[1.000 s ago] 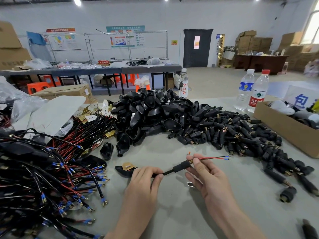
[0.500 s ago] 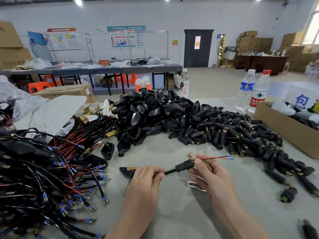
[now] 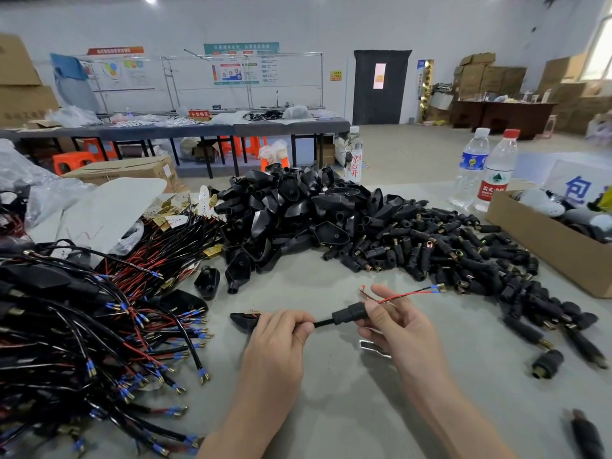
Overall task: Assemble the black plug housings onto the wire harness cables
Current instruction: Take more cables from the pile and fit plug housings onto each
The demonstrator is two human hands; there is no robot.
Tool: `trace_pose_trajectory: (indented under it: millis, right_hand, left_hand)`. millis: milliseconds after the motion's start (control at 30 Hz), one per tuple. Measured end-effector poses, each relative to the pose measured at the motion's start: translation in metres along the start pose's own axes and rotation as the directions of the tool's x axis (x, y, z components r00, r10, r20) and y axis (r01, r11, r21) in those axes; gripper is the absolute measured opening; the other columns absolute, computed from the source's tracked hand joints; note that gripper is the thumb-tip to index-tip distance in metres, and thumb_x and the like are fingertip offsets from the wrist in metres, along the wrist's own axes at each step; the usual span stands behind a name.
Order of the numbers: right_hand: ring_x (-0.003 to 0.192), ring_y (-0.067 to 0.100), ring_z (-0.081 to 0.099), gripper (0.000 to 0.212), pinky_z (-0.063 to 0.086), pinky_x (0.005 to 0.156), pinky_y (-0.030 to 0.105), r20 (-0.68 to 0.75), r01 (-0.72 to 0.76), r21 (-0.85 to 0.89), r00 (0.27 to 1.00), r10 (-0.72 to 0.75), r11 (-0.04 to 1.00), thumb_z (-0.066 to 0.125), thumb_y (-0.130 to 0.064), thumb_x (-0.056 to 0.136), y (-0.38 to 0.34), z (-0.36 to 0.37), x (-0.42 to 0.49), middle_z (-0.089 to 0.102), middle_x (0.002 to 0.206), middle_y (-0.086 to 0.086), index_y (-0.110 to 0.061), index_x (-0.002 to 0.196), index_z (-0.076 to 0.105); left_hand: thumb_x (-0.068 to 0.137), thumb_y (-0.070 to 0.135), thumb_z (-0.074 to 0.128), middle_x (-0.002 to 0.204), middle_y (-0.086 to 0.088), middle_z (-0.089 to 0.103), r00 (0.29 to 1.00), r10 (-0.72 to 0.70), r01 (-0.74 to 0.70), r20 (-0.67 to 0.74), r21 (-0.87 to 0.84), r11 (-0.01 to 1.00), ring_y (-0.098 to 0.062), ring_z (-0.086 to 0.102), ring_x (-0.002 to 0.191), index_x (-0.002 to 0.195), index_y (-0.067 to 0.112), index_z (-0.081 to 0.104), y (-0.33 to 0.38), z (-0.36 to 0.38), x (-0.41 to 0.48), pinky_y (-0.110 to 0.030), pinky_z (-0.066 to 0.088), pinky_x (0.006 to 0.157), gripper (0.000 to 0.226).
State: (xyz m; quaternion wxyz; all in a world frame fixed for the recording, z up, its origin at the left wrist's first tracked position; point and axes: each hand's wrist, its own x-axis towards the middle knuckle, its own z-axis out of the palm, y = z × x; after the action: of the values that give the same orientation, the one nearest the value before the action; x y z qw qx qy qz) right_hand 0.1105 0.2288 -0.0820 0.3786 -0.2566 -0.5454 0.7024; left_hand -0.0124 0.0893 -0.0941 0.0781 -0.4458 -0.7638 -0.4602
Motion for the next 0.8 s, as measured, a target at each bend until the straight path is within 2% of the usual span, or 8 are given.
trace_pose_trajectory:
  millis: [167, 233, 300, 367, 433, 500, 667, 800]
  right_hand:
    - [0.087, 0.015, 0.074, 0.026, 0.057, 0.067, 0.021, 0.075, 0.000, 0.019, 0.997, -0.002, 1.000, 0.066, -0.009, 0.092, 0.001, 0.010, -0.007, 0.076, 0.098, 0.003, -0.021, 0.114, 0.066]
    - [0.089, 0.014, 0.074, 0.024, 0.058, 0.069, 0.022, 0.081, -0.008, 0.030, 0.997, 0.005, 1.000, 0.065, -0.008, 0.092, 0.001, 0.011, -0.007, 0.076, 0.101, 0.003, -0.018, 0.114, 0.066]
    - [0.087, 0.015, 0.074, 0.019, 0.057, 0.069, 0.021, 0.065, -0.016, 0.055, 0.998, 0.012, 0.998, 0.064, -0.010, 0.093, 0.000, 0.010, -0.007, 0.077, 0.100, 0.004, -0.014, 0.112, 0.065]
    - [0.086, 0.015, 0.074, 0.016, 0.057, 0.070, 0.020, 0.059, -0.026, 0.077, 0.998, 0.021, 0.997, 0.061, -0.012, 0.095, -0.001, 0.010, -0.007, 0.077, 0.101, 0.005, -0.010, 0.110, 0.066]
    - [0.085, 0.013, 0.073, 0.015, 0.057, 0.070, 0.018, 0.077, -0.033, 0.066, 0.997, 0.028, 0.997, 0.059, -0.013, 0.096, 0.000, 0.012, -0.009, 0.077, 0.101, 0.005, -0.008, 0.108, 0.067]
    - [0.083, 0.011, 0.073, 0.014, 0.056, 0.069, 0.017, 0.084, -0.036, 0.047, 0.996, 0.032, 0.998, 0.060, -0.011, 0.096, 0.000, 0.014, -0.010, 0.078, 0.098, 0.004, -0.005, 0.105, 0.068]
    - [0.078, 0.011, 0.074, 0.012, 0.055, 0.064, 0.015, 0.020, 0.012, -0.021, 1.000, -0.011, 1.000, 0.061, -0.010, 0.095, -0.003, 0.014, -0.009, 0.078, 0.088, 0.003, -0.006, 0.095, 0.072]
    - [0.074, 0.010, 0.074, 0.012, 0.053, 0.059, 0.015, -0.017, 0.018, -0.055, 1.000, -0.019, 0.998, 0.061, -0.011, 0.095, -0.003, 0.015, -0.009, 0.078, 0.083, 0.002, -0.008, 0.091, 0.072]
  left_hand:
    - [0.098, 0.028, 0.054, 0.095, 0.027, 0.056, 1.000, 0.012, -0.012, 0.007, -0.029, 1.000, -0.003, 0.052, 0.098, 0.096, 0.037, 0.059, -0.001, 0.002, -0.001, -0.034, 0.048, 0.083, 0.010]
    - [0.098, 0.030, 0.055, 0.104, 0.027, 0.056, 0.999, -0.044, 0.044, 0.003, -0.118, 0.992, 0.000, 0.056, 0.102, 0.099, 0.046, 0.055, -0.001, 0.001, -0.001, -0.032, 0.050, 0.087, 0.016]
    - [0.098, 0.039, 0.050, 0.110, 0.031, 0.054, 1.000, -0.019, 0.022, 0.024, -0.134, 0.991, -0.001, 0.056, 0.108, 0.107, 0.048, 0.054, 0.002, 0.000, -0.002, -0.027, 0.049, 0.091, 0.013]
    - [0.096, 0.048, 0.044, 0.109, 0.030, 0.054, 0.997, 0.040, -0.034, 0.068, -0.086, 0.996, -0.004, 0.053, 0.112, 0.114, 0.045, 0.055, 0.005, -0.001, -0.003, -0.024, 0.044, 0.093, 0.021]
    - [0.094, 0.054, 0.044, 0.104, 0.025, 0.055, 0.992, 0.077, -0.076, 0.103, -0.014, 0.997, -0.005, 0.052, 0.108, 0.115, 0.040, 0.059, 0.005, -0.001, -0.001, -0.030, 0.044, 0.093, 0.029]
    - [0.094, 0.054, 0.044, 0.101, 0.021, 0.056, 0.986, 0.101, -0.108, 0.129, 0.047, 0.993, -0.006, 0.051, 0.103, 0.112, 0.033, 0.063, 0.004, -0.002, 0.000, -0.035, 0.044, 0.090, 0.034]
    - [0.098, 0.049, 0.039, 0.097, 0.021, 0.063, 0.981, 0.166, -0.184, 0.095, 0.227, 0.956, -0.006, 0.057, 0.093, 0.108, 0.028, 0.066, 0.006, -0.003, 0.000, -0.032, 0.035, 0.091, 0.036]
    - [0.100, 0.044, 0.037, 0.093, 0.016, 0.067, 0.974, 0.204, -0.224, 0.098, 0.306, 0.925, -0.010, 0.062, 0.090, 0.104, 0.021, 0.068, 0.006, -0.004, 0.002, -0.036, 0.033, 0.102, 0.038]
